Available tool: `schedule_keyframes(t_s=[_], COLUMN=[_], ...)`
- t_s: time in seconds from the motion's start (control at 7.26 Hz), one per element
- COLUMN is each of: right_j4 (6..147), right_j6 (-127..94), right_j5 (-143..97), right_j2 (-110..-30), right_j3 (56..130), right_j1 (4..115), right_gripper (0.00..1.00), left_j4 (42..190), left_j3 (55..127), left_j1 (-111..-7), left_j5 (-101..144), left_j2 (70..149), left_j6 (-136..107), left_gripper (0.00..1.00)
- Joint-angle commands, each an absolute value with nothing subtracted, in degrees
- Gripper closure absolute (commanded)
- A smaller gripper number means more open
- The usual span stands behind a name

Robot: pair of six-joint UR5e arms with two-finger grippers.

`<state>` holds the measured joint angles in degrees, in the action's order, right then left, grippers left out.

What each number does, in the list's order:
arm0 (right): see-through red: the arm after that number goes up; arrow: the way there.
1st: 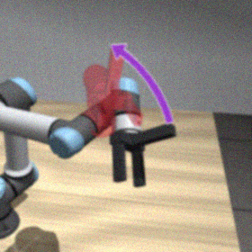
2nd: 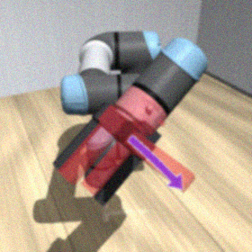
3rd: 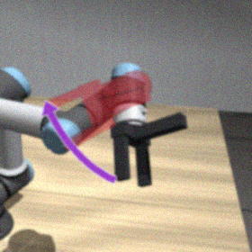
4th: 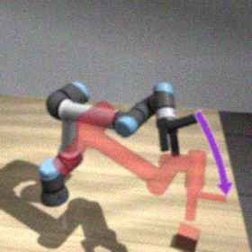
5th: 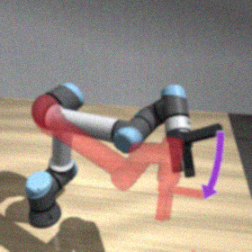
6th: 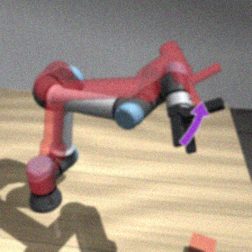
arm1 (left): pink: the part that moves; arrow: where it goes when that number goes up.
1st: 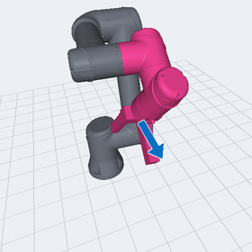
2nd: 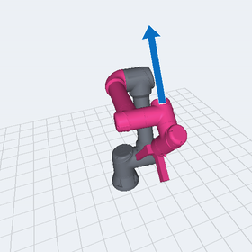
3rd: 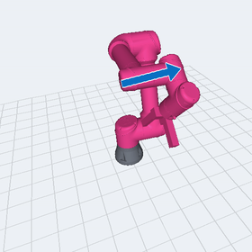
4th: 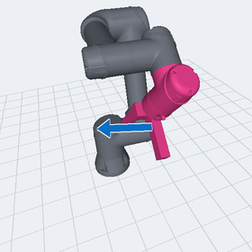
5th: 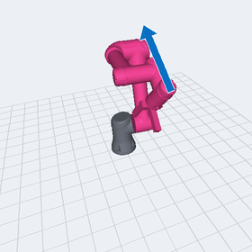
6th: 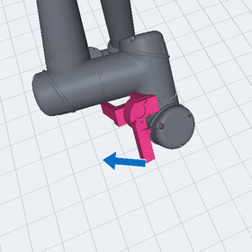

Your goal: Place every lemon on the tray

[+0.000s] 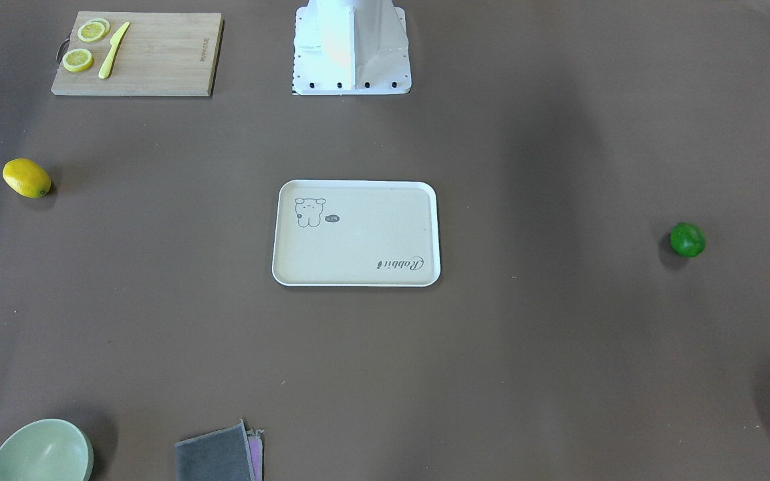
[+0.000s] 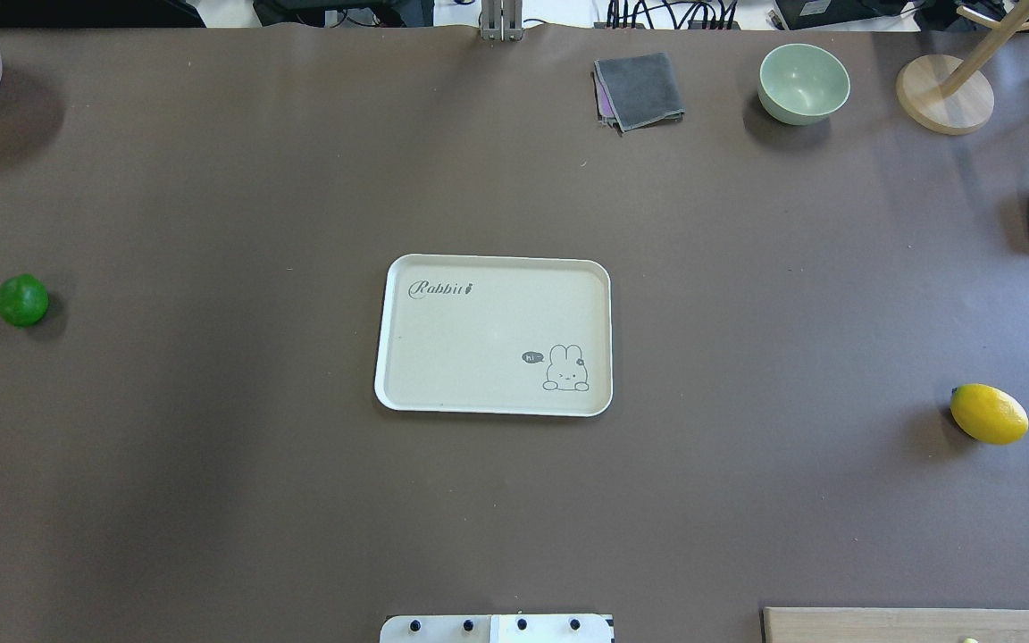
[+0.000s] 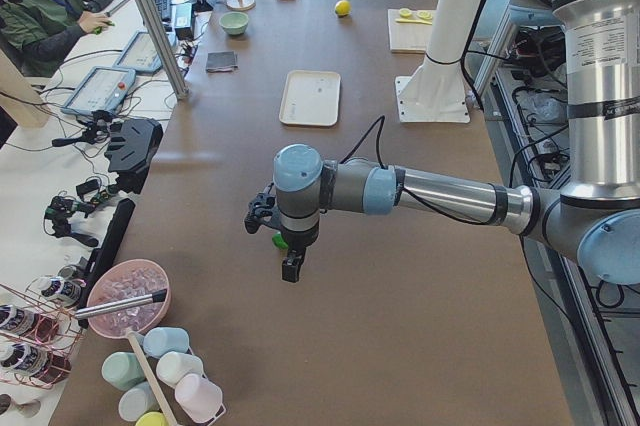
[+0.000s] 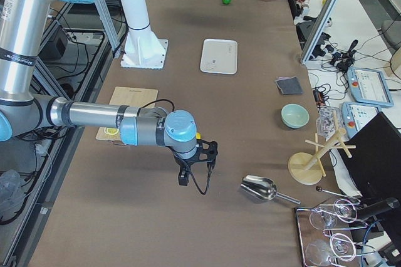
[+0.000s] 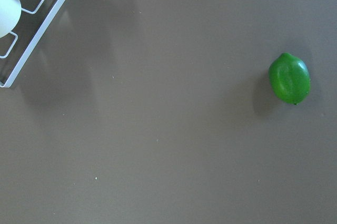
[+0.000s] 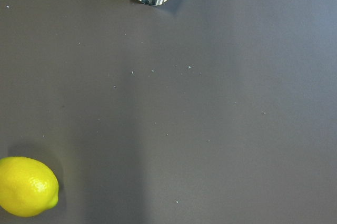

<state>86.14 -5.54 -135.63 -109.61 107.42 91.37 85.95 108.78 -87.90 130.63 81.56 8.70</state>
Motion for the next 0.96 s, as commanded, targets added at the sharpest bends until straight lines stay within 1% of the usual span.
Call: schedule_keyframes(t_s=[0.0,0.14,0.28,0.55,0.69,0.83], right_j4=[85.96,85.61,84.21,79.84,76.93,75.69], right_j6=[-5.62,-5.8,-6.06,-6.5,-7.37,-7.9], right_j5=[-136.14,-136.58,-137.63,-137.37,-139.9,-140.44], right_j2=[-109.34,-108.47,-107.94,-106.27,-106.26,-105.91], right_j3=[107.75,109.06,109.94,109.43,109.86,109.86], right_j1=[91.41,91.32,91.41,92.02,92.63,93.07], right_gripper=[0.0,0.0,0.0,0.0,0.0,0.0], left_j4=[86.13,88.83,93.64,100.69,108.99,112.64], left_j3=[111.25,112.49,112.15,111.8,109.01,106.37], left_j1=[-87.89,-87.89,-87.89,-87.89,-87.89,-87.89], left_j5=[130.69,130.69,130.69,130.78,130.69,133.04], left_j2=[82.35,82.18,82.09,82.35,82.61,84.27], left_j6=[8.7,8.7,8.44,8.26,7.91,7.91], left_gripper=[0.02,0.02,0.02,0.02,0.02,0.02])
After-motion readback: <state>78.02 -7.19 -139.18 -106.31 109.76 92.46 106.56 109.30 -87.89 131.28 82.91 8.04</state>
